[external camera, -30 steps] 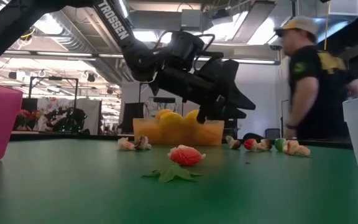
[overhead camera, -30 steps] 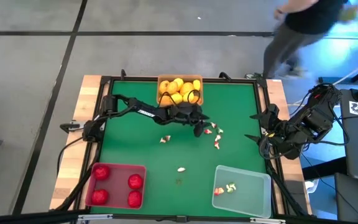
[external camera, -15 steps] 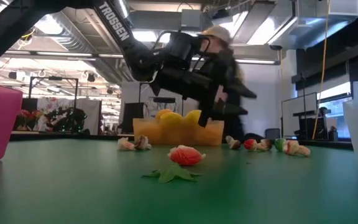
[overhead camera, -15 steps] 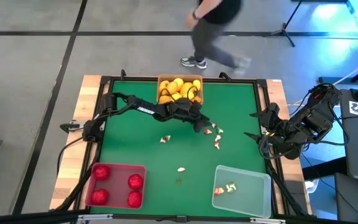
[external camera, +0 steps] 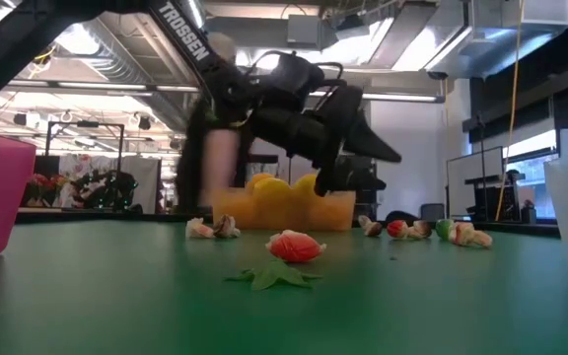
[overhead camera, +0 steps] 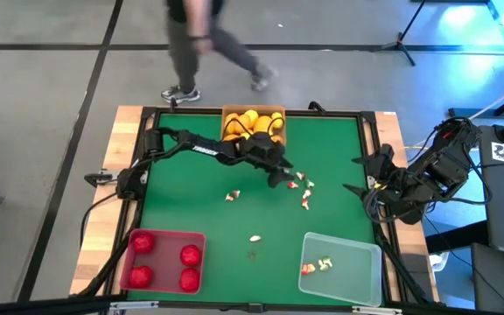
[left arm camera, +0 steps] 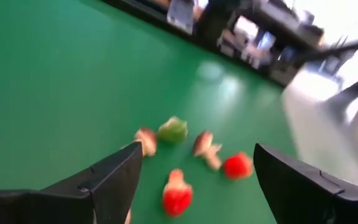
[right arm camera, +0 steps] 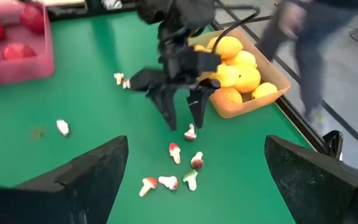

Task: Sort produce into baskets
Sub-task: Put the brown mushroom into the transparent bin

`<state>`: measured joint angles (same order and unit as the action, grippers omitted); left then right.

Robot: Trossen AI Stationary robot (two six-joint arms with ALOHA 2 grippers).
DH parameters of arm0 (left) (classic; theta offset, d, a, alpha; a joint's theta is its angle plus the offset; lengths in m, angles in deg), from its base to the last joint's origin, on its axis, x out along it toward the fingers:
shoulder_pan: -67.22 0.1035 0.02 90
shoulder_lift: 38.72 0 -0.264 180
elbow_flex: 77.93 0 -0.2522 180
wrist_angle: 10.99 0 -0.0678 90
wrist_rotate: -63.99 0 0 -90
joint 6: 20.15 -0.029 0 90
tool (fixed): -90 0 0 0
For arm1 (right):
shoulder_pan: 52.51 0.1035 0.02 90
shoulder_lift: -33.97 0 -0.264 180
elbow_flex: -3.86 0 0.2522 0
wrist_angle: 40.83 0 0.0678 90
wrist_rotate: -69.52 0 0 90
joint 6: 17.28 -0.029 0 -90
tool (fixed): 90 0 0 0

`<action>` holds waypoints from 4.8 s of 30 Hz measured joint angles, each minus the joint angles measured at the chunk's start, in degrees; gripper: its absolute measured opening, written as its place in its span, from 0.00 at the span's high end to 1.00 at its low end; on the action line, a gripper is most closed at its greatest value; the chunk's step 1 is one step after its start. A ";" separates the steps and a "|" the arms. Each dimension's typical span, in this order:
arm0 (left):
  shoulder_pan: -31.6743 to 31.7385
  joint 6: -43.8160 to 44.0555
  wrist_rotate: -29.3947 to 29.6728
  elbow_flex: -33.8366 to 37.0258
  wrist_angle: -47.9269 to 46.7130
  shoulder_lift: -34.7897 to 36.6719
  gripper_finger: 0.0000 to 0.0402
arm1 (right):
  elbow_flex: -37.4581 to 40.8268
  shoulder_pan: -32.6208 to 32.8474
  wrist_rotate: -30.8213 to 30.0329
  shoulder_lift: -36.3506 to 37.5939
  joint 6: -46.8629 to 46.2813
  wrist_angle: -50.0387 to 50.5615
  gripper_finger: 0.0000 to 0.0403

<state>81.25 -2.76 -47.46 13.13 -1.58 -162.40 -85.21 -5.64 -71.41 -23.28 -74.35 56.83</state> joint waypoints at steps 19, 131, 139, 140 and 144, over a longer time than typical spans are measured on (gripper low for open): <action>-0.07 -9.68 16.50 3.69 0.35 -0.04 0.24 | 0.00 -0.02 -3.52 0.00 -6.37 0.00 0.07; -5.30 3.81 27.98 2.95 -3.43 -2.93 0.23 | 12.22 8.24 -5.44 28.33 -3.09 -1.88 0.07; -5.52 2.42 29.53 2.97 -2.42 -2.97 0.25 | 12.22 8.24 -5.51 28.33 -3.09 -1.79 0.07; -5.52 2.01 29.76 2.97 -1.95 -3.43 0.26 | 12.22 8.24 -5.51 28.33 -3.09 -1.77 0.07; -5.81 2.20 30.69 2.54 1.19 -5.74 0.33 | 12.22 8.24 -5.56 28.33 -3.11 -1.77 0.07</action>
<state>75.44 -0.55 -16.77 15.67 -0.39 -168.14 -73.00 2.60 -76.97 5.04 -77.46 55.06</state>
